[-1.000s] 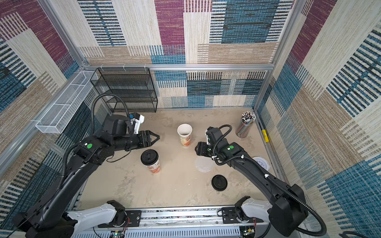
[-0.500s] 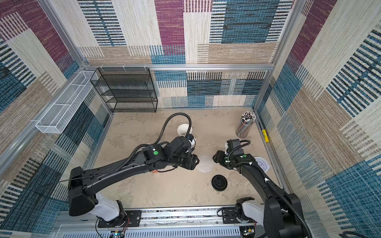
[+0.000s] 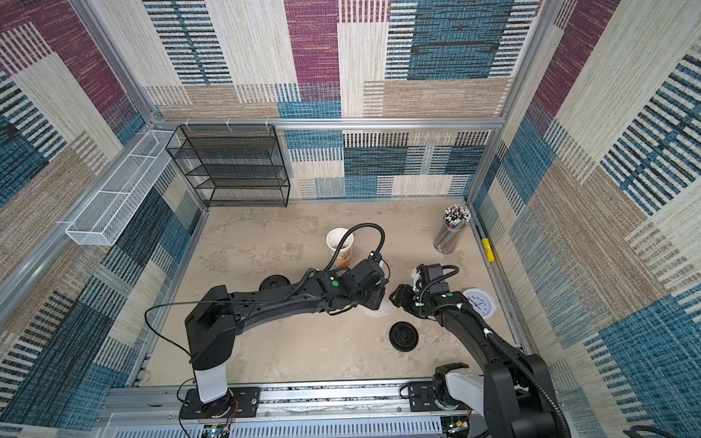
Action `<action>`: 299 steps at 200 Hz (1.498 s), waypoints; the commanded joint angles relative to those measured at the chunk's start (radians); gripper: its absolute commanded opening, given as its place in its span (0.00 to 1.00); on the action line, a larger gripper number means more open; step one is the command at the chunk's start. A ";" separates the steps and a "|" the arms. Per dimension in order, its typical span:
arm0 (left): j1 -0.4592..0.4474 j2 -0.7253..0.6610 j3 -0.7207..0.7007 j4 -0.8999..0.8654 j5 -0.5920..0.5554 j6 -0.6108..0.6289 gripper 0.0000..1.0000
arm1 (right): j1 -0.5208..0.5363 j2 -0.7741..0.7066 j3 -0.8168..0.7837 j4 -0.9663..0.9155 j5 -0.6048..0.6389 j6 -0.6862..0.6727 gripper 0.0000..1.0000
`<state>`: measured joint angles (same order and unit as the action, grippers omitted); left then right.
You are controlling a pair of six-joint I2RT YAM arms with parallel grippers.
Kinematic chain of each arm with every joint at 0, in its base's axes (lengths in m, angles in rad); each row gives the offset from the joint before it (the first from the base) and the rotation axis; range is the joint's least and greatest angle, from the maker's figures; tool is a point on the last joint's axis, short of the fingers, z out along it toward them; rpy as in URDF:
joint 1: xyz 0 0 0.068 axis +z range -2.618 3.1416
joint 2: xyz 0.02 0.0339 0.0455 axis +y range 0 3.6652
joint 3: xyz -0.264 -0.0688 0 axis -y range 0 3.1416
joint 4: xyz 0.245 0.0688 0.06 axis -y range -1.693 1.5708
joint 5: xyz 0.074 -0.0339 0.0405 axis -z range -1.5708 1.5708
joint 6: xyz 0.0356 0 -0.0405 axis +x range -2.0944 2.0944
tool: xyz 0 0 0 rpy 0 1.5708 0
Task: Put the leak-proof paper on the milk tea cups
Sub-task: Pick up the leak-proof paper from the center of the board.
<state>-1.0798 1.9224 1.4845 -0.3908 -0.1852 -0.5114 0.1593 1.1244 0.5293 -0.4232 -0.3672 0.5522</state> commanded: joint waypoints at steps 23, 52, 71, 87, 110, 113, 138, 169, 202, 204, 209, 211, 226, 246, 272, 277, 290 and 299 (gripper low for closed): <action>0.029 0.034 -0.024 0.050 -0.024 0.019 0.59 | -0.002 -0.021 -0.030 0.031 -0.033 0.018 0.63; 0.039 0.051 -0.031 0.058 -0.005 0.020 0.56 | -0.003 -0.007 -0.044 0.072 -0.058 0.033 0.62; 0.040 0.068 -0.028 0.048 0.008 0.020 0.54 | -0.002 0.017 -0.051 0.105 -0.072 0.044 0.62; 0.042 0.085 -0.028 0.040 0.026 0.020 0.53 | -0.002 0.040 -0.055 0.132 -0.085 0.049 0.61; 0.043 0.104 -0.034 0.030 0.042 0.015 0.51 | -0.003 0.072 -0.057 0.154 -0.090 0.048 0.60; 0.043 0.105 -0.036 0.031 0.042 0.014 0.51 | -0.002 0.074 -0.058 0.157 -0.090 0.048 0.60; 0.044 0.114 -0.045 0.030 0.044 0.007 0.51 | -0.001 0.099 -0.070 0.179 -0.096 0.051 0.60; 0.045 0.148 -0.029 -0.003 0.069 0.004 0.47 | -0.002 0.133 -0.091 0.219 -0.112 0.058 0.60; 0.045 0.180 0.004 -0.060 0.106 0.004 0.46 | -0.001 0.183 -0.112 0.313 -0.171 0.081 0.61; 0.045 0.182 0.007 -0.061 0.109 0.004 0.46 | -0.001 0.187 -0.113 0.322 -0.174 0.083 0.61; 0.045 0.184 0.008 -0.067 0.113 0.004 0.46 | -0.002 0.193 -0.116 0.341 -0.184 0.088 0.61; 0.045 0.185 0.010 -0.069 0.115 0.004 0.46 | -0.003 0.196 -0.118 0.349 -0.187 0.090 0.61; 0.045 0.193 0.013 -0.081 0.125 0.004 0.46 | -0.002 0.203 -0.128 0.390 -0.201 0.103 0.62; 0.046 0.200 0.010 -0.093 0.137 0.003 0.45 | -0.002 0.198 -0.142 0.445 -0.227 0.125 0.65; 0.046 0.199 -0.003 -0.093 0.140 -0.005 0.45 | -0.001 0.168 -0.153 0.480 -0.246 0.135 0.66; 0.045 0.199 -0.003 -0.094 0.141 -0.007 0.45 | -0.001 0.154 -0.158 0.487 -0.249 0.136 0.67; 0.048 0.199 -0.004 -0.097 0.144 -0.010 0.45 | -0.002 0.119 -0.173 0.518 -0.256 0.139 0.70; 0.050 0.197 -0.005 -0.097 0.145 -0.012 0.45 | -0.002 0.104 -0.182 0.544 -0.265 0.137 0.72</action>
<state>-1.0344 2.1105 1.4906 -0.4236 -0.0784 -0.5167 0.1570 1.2633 0.3637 0.0422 -0.6022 0.6727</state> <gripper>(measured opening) 0.450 0.704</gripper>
